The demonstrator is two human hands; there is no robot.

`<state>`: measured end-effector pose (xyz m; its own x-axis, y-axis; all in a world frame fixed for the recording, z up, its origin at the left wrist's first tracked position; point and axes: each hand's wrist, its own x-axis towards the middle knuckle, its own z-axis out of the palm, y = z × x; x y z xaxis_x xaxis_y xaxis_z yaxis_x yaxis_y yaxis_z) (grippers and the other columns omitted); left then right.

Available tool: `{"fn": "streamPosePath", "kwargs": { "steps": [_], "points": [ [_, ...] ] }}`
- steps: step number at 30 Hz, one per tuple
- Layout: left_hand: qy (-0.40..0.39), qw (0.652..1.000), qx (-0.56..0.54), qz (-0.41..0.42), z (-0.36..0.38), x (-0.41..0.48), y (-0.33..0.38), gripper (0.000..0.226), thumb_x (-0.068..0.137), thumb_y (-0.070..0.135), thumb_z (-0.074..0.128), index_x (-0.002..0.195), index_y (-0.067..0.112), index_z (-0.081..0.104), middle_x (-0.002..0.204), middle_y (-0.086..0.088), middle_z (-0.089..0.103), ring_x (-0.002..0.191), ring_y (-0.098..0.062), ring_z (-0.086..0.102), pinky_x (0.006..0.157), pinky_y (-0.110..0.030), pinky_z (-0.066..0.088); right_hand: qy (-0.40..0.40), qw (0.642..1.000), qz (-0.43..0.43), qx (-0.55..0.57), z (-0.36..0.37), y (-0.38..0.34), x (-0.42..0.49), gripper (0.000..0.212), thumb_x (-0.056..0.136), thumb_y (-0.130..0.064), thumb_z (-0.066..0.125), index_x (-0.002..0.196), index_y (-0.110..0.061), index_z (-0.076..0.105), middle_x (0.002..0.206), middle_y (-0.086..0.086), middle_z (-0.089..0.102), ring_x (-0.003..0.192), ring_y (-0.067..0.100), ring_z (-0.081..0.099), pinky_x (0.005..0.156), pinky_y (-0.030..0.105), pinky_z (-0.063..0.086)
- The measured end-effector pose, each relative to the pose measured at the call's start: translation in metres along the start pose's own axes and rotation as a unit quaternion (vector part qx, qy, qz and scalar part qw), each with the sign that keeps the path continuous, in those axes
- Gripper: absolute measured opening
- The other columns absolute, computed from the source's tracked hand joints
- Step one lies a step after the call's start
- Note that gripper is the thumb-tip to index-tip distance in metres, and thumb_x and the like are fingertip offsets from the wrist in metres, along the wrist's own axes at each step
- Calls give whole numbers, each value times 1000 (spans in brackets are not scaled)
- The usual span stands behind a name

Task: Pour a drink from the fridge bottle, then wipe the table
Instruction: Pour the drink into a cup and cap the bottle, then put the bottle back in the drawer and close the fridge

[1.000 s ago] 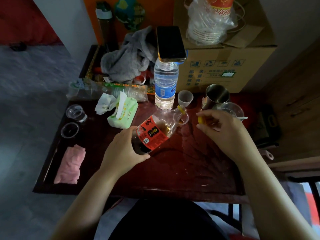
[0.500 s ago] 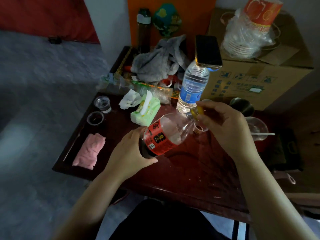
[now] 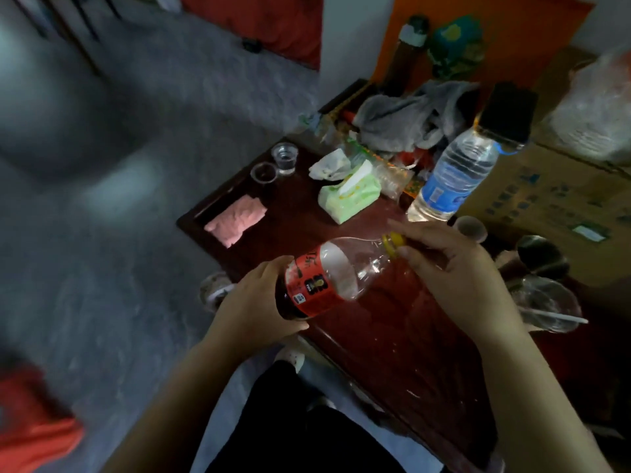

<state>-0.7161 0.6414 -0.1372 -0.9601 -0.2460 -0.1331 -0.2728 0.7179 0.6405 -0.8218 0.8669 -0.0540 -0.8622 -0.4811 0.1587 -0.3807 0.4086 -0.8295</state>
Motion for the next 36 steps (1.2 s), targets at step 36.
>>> {"fn": "streamPosePath", "kwargs": {
  "steps": [36],
  "points": [
    [417,798,-22,-434,-256,-407,-310,86,46,37,86,120,44,44,107,23,55,96,-1,57,80,-35,52,-515,752,-373,173,523,-390,-20,32,81,3,67,108,-14,69,110,-12,65,100,-8,61,85,5,43]
  ]
}}
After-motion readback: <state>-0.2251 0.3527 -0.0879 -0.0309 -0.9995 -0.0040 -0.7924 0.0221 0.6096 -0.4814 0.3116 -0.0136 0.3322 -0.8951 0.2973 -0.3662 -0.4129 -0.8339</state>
